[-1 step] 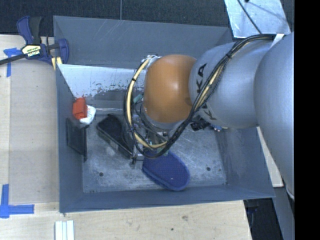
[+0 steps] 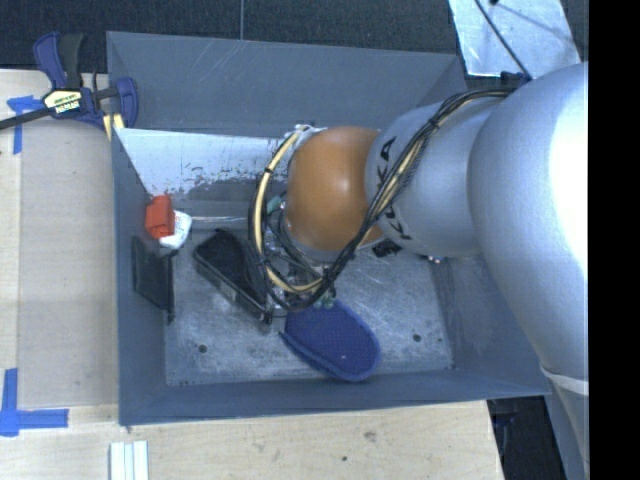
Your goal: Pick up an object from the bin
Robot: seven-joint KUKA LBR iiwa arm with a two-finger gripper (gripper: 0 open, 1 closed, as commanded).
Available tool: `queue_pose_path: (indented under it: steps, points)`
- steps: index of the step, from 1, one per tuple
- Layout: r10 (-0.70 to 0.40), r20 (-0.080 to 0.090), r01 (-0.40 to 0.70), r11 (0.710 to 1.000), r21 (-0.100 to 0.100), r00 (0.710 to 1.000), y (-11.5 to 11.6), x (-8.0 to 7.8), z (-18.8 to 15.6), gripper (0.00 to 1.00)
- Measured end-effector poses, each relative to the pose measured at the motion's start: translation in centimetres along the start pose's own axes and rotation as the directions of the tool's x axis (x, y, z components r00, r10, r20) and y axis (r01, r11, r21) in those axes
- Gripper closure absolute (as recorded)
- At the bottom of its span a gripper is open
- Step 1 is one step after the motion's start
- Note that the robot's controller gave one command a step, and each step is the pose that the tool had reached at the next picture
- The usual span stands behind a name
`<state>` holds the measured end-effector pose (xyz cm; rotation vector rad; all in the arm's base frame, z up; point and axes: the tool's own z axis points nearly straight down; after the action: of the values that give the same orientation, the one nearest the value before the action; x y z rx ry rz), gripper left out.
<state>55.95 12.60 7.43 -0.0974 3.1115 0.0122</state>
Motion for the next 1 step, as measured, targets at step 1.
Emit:
queue_pose_path:
  steps: [1]
  points:
    - [-0.068,-0.024,0.068,0.998,0.007,0.997,3.71,-3.88,0.31,0.0]
